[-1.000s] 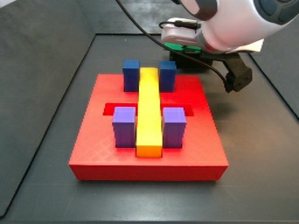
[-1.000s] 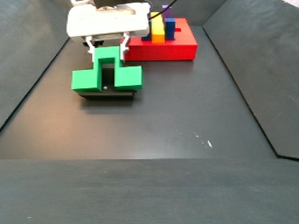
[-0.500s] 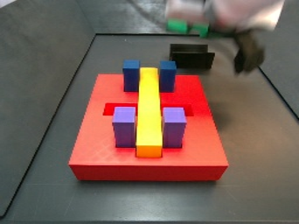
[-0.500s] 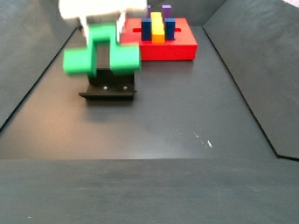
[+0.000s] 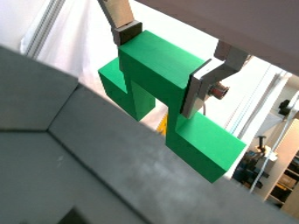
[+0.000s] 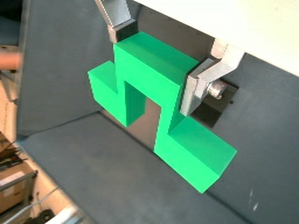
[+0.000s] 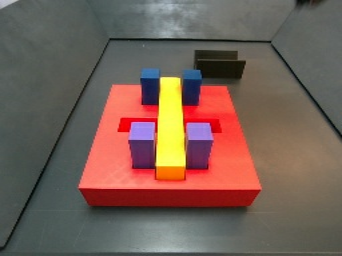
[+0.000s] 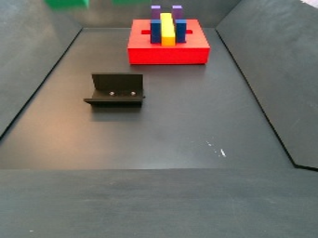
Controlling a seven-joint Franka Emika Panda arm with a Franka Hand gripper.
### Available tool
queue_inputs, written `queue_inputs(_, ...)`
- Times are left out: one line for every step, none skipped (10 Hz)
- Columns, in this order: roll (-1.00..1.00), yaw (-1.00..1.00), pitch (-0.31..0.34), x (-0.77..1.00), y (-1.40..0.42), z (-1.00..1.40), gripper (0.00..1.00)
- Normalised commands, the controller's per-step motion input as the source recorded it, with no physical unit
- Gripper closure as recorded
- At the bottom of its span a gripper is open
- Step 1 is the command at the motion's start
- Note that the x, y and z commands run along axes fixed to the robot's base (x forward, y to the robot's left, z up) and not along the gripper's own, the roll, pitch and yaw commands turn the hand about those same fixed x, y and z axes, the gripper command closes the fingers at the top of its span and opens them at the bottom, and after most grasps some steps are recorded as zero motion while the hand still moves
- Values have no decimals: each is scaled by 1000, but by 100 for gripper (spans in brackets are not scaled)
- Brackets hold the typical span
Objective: Pick up the green object. Move up. Place the green object on the fixture. Regrasp the green object. Move to above the board. Insert the green object.
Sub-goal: Move to above the board.
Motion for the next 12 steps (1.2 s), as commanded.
queue_inputs(-5, 22, 34, 0, 1, 540, 100)
queue_inputs(3, 22, 44, 21, -14, 245, 100)
queue_inputs(-3, 22, 53, 20, -12, 182, 100)
queue_inputs(-1000, 94, 34, -1022, -1400, 292, 100)
queue_inputs(-1000, 97, 25, -1034, -1400, 291, 100)
queue_inputs(-1000, 108, -3, -1132, -1400, 288, 100)
queue_inputs(-1000, 108, -11, -1139, -1400, 272, 100)
queue_inputs(-1000, 110, -29, -1157, -1400, 288, 100)
queue_inputs(-1000, 112, -37, -837, -979, 193, 100)
queue_inputs(-1000, 108, -54, -398, -392, 70, 100)
queue_inputs(-1000, 99, -61, -193, -139, 18, 100)
queue_inputs(-1000, 86, -73, -90, -6, 14, 100)
